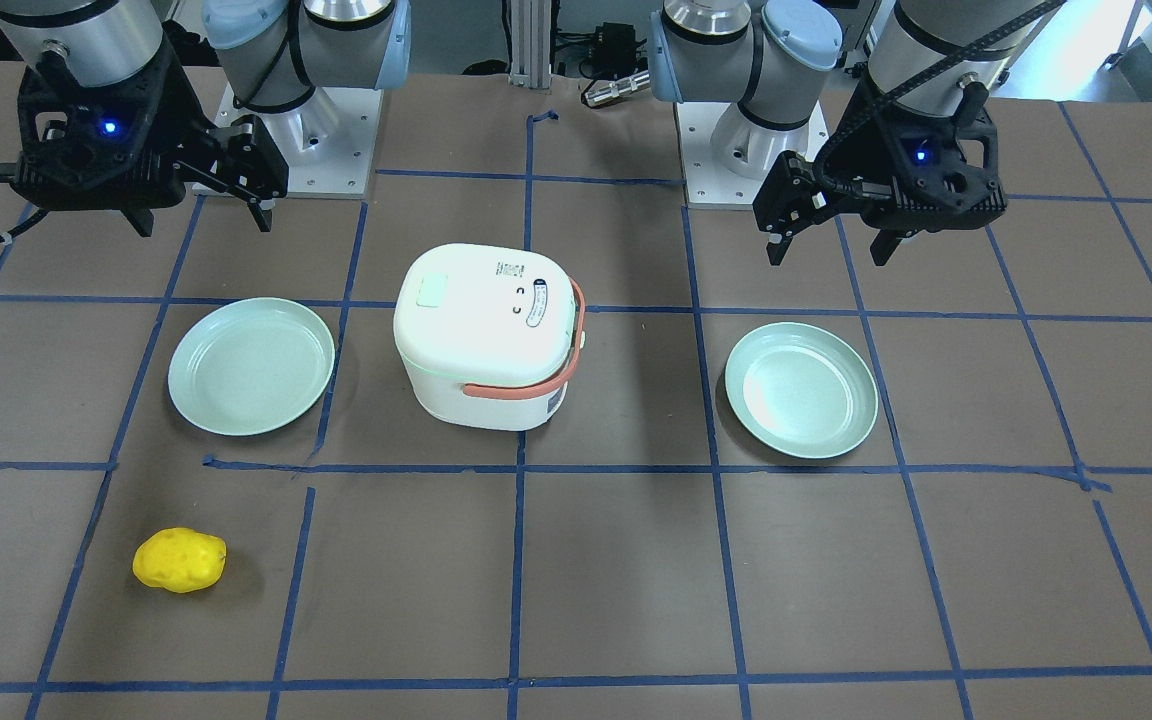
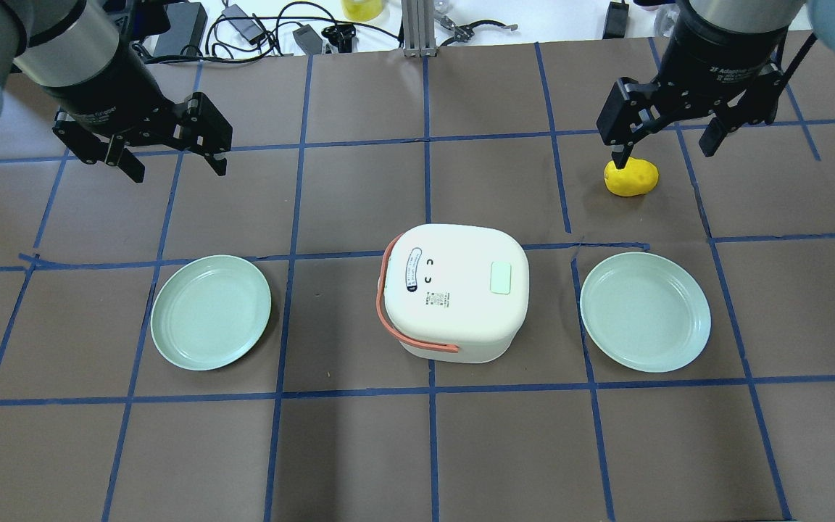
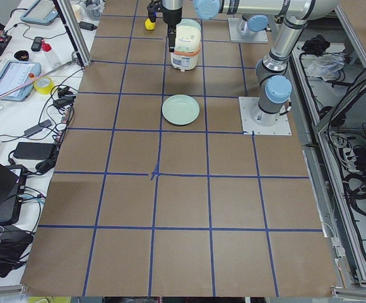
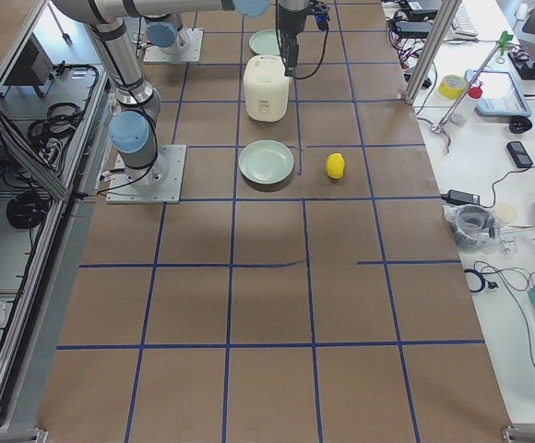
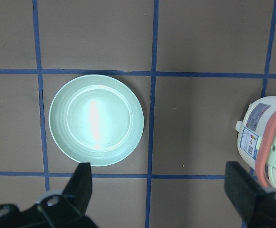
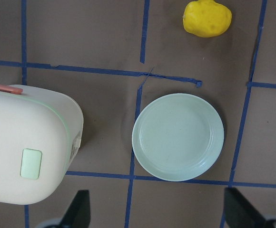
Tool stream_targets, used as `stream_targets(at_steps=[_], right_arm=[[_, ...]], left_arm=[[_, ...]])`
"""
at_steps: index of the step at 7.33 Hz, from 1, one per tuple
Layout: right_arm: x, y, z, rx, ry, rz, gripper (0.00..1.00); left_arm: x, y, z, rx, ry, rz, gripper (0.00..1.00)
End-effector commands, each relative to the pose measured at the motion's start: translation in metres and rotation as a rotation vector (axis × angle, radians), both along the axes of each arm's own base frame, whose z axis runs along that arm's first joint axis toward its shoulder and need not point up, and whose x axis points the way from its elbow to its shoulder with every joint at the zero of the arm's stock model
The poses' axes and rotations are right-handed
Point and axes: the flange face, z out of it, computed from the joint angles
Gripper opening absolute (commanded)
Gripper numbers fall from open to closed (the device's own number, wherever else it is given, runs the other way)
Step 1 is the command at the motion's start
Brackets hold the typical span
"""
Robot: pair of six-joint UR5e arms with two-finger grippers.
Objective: Press rice cooker button
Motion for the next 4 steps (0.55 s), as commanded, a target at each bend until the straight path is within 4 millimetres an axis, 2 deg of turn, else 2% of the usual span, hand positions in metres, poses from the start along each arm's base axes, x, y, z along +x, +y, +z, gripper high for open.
stream_targets(at_steps=[1,4], right_arm=[[-0.0004,-0.0016,0.0013,-0.012,0.002,-0.01,1.0],[0.0,-0.004,0.0021,-0.032,0.013,-0.01,1.0]], left_arm=[[0.0,0.0,0.0,0.0,0.0,-0.001,1.0],[0.0,0.0,0.0,0.0,0.0,-0.001,1.0]])
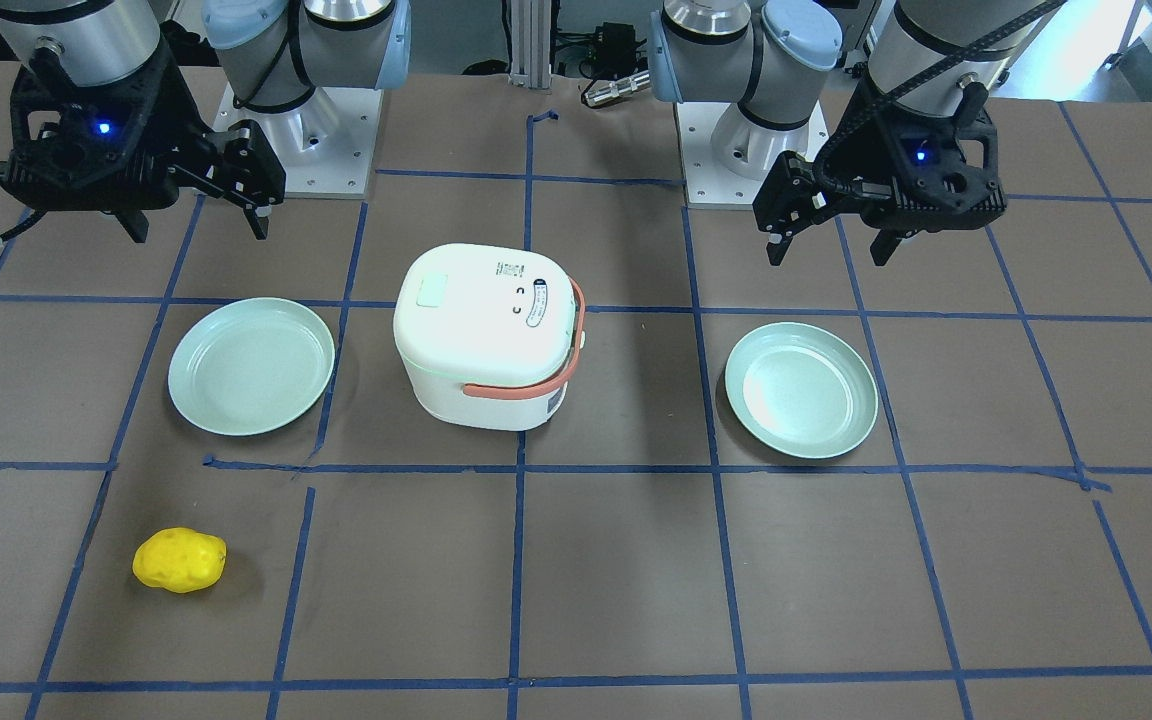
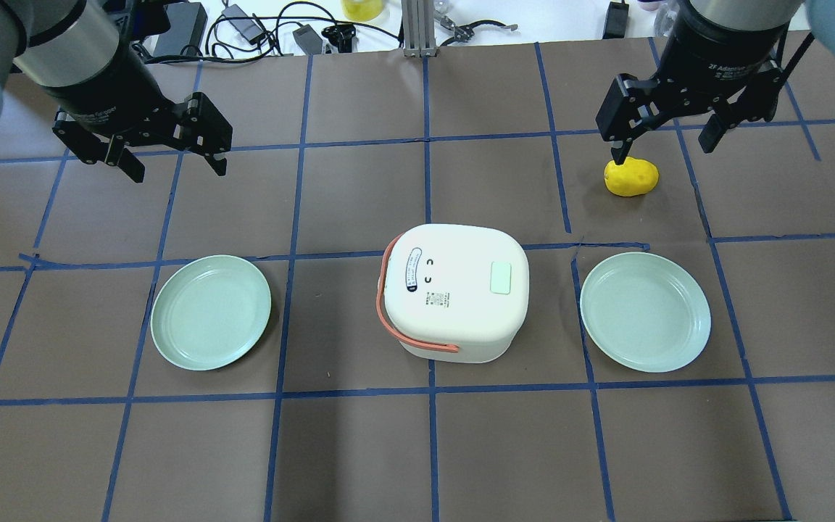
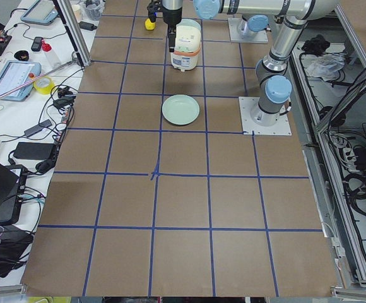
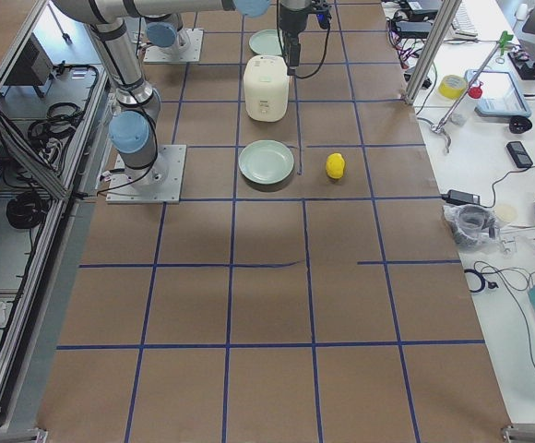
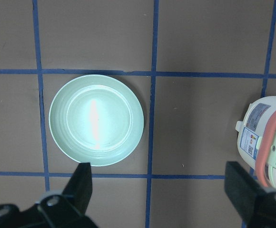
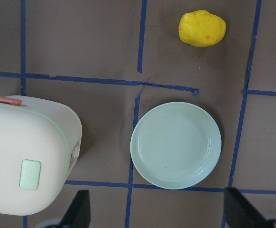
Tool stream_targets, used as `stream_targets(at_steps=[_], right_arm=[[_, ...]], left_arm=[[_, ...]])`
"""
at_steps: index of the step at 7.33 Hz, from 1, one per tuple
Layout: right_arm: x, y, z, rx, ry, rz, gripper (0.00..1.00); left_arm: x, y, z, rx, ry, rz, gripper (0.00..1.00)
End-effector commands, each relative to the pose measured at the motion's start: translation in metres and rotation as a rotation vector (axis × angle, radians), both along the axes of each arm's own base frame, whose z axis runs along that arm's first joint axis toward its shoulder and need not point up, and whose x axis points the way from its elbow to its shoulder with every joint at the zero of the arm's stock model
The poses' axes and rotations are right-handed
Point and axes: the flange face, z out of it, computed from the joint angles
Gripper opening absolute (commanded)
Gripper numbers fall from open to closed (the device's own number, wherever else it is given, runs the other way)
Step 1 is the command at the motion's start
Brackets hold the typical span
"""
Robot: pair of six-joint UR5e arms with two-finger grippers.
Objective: Press rice cooker button
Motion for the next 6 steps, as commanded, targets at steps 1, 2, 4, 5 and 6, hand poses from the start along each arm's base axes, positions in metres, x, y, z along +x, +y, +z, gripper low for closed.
stream_targets(at_steps=[1,2,4,5,6], right_arm=[[0.0,-0.001,-0.004,0.007,0.007,-0.001,1.0],[-0.001,0.0,-0.007,0.016,0.011,-0.001,1.0],[0.002,-0.001,-0.012,0.02,-0.004,-0.013,1.0],[0.004,-0.001,-0.014,0.028,-0.008,-0.027,0.81],[0.01,0.0,-0.015,0.034,-0.05,-0.03,0.43]], left_arm=[[0.0,0.0,0.0,0.0,0.0,0.0,1.0],[0.0,0.0,0.0,0.0,0.0,0.0,1.0],[0.0,0.0,0.0,0.0,0.0,0.0,1.0],[0.0,0.0,0.0,0.0,0.0,0.0,1.0],[0.0,0.0,0.0,0.0,0.0,0.0,1.0]])
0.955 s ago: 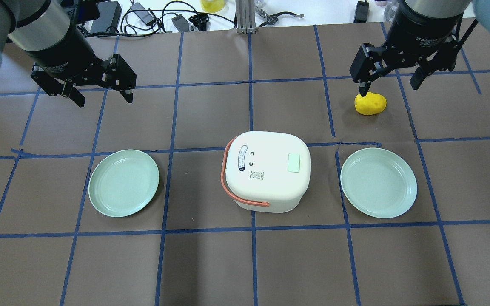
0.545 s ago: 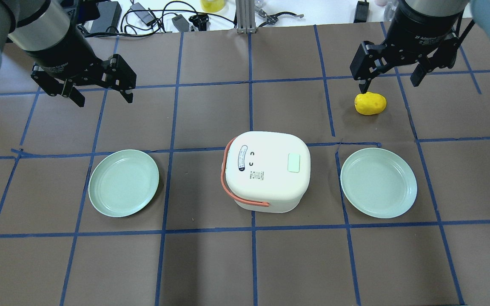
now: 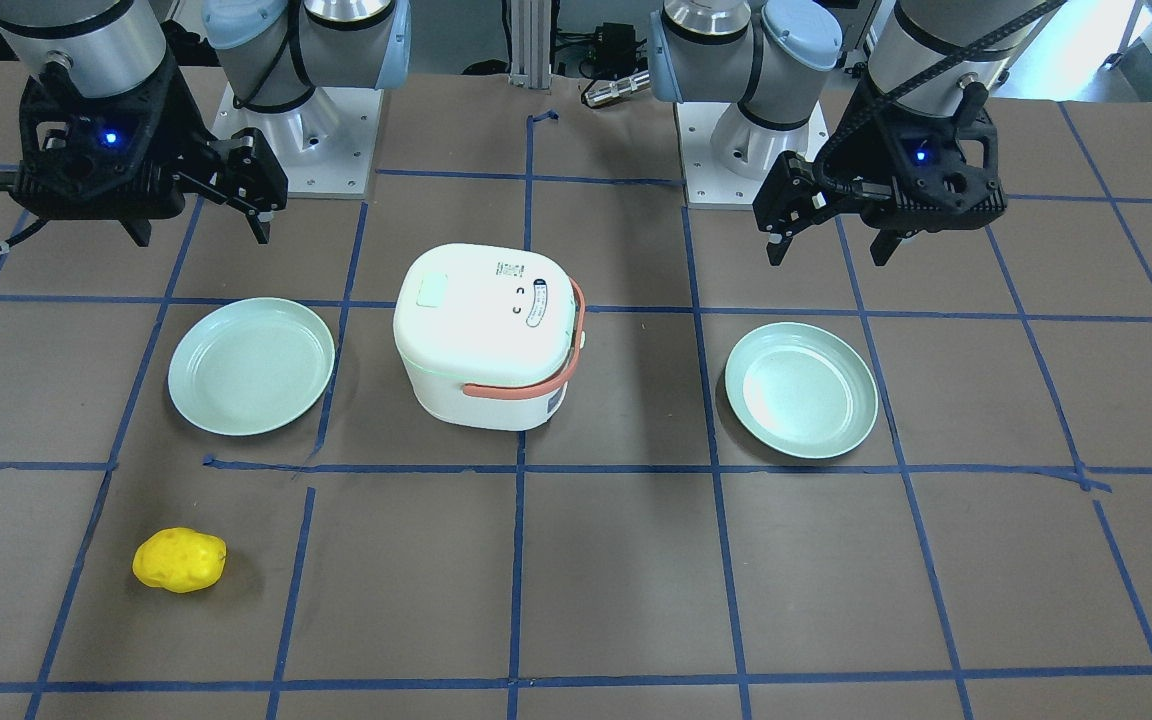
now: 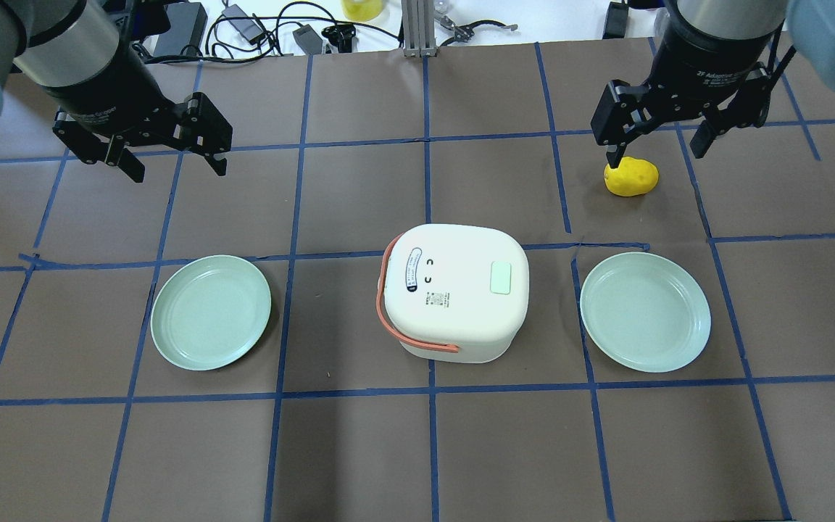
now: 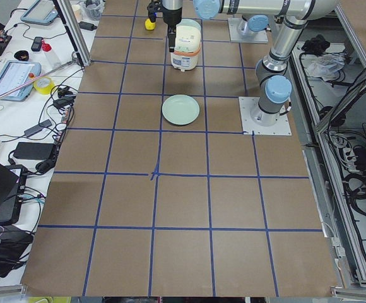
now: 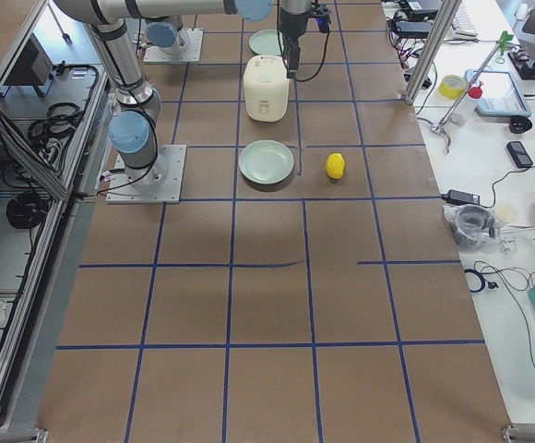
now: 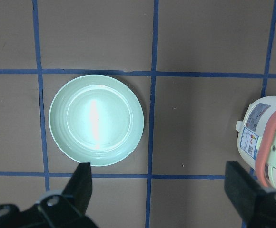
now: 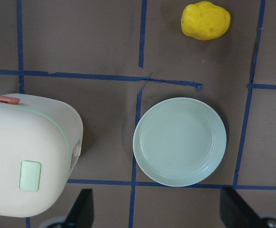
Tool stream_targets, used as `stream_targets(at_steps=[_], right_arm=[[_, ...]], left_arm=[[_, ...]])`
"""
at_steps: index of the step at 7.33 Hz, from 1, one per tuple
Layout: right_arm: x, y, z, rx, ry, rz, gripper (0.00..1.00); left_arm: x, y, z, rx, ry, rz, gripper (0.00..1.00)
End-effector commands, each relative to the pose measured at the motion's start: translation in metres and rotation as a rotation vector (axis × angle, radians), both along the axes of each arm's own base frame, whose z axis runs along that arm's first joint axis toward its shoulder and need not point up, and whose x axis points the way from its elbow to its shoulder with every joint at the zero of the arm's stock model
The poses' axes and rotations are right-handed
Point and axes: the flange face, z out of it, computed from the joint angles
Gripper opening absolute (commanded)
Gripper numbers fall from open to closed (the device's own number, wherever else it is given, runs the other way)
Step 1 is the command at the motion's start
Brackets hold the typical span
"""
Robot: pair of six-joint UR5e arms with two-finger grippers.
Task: Press rice cooker button
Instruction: 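Move the right gripper over the rice cooker's pale green lid button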
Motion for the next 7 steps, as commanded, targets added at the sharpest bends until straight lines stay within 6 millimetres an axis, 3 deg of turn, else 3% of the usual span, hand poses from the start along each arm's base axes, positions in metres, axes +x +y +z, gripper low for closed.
stream_targets(at_steps=[1,2,4,7], right_arm=[[0.011,0.002,-0.004,0.023,-0.092,-0.052,0.09],[0.017,0.003,-0.008,0.037,-0.118,-0.093,0.0],[0.037,0.008,-0.025,0.086,-0.16,-0.207,0.0],[0.085,0.021,-0.057,0.145,-0.136,-0.222,0.0]], left_arm=[[0.0,0.0,0.0,0.0,0.0,0.0,1.0],[0.0,0.0,0.0,0.0,0.0,0.0,1.0],[0.0,0.0,0.0,0.0,0.0,0.0,1.0],[0.0,0.0,0.0,0.0,0.0,0.0,1.0]])
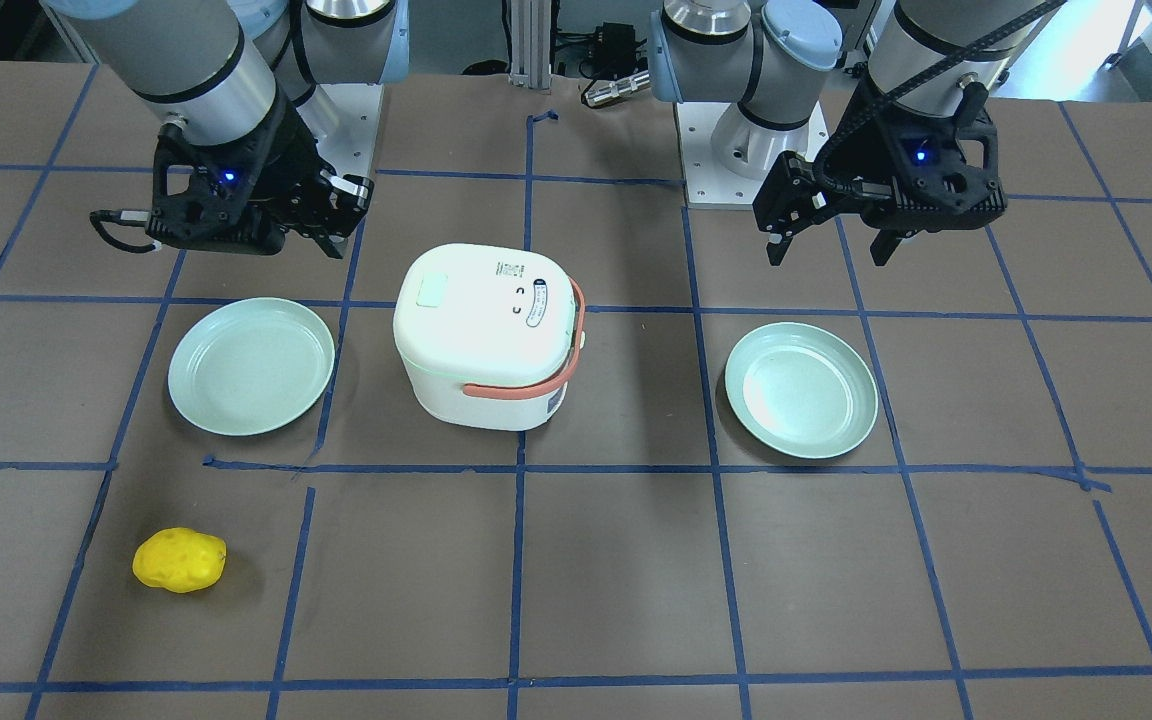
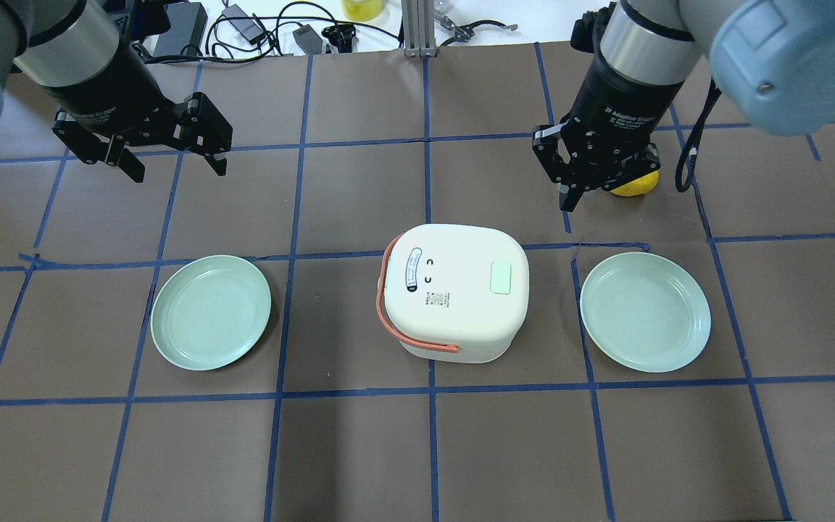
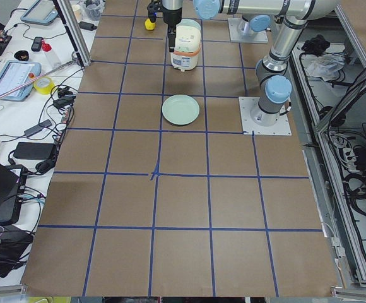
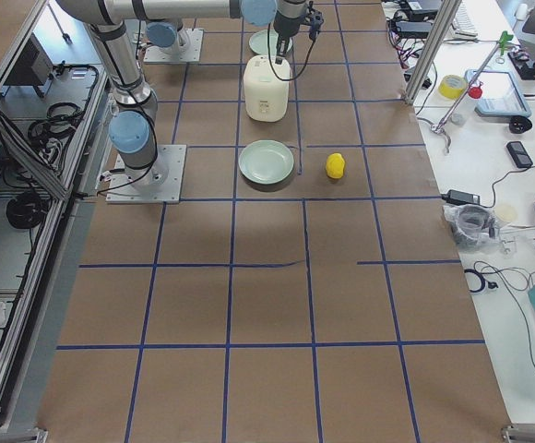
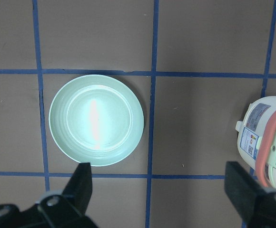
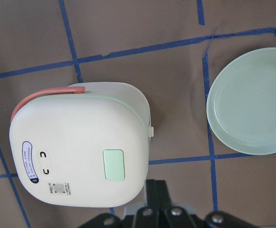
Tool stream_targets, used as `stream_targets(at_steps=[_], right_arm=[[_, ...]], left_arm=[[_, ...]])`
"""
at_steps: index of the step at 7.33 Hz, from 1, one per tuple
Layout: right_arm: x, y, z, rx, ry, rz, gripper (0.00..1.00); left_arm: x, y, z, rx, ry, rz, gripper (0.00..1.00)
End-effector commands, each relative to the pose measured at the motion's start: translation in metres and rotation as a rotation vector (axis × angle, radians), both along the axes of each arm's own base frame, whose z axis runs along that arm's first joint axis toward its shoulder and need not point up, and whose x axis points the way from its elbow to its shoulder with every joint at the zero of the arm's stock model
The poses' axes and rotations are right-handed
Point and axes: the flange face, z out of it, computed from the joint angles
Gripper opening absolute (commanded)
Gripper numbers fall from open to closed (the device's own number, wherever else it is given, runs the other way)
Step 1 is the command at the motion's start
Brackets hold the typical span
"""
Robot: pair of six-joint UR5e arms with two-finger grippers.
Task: Press rice cooker button
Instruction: 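Move the right gripper over the rice cooker's pale green lid button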
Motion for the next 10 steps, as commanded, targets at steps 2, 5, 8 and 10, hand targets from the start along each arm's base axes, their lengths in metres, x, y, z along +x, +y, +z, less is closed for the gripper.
stream_targets(at_steps=[2,5,8,10], right_arm=[[0.032,0.011,-0.035,0.032,0.012,0.003,0.0],[0.048,0.017,-0.073,0.046,0.014,0.034,0.0],[0.05,0.021,-0.095,0.081,0.019,0.038,0.0],[0.051,0.022,-0.098,0.087,0.018,0.043,0.0]], left_arm=[[0.0,0.0,0.0,0.0,0.0,0.0,1.0],[0.0,0.0,0.0,0.0,0.0,0.0,1.0],[0.0,0.0,0.0,0.0,0.0,0.0,1.0],[0.0,0.0,0.0,0.0,0.0,0.0,1.0]])
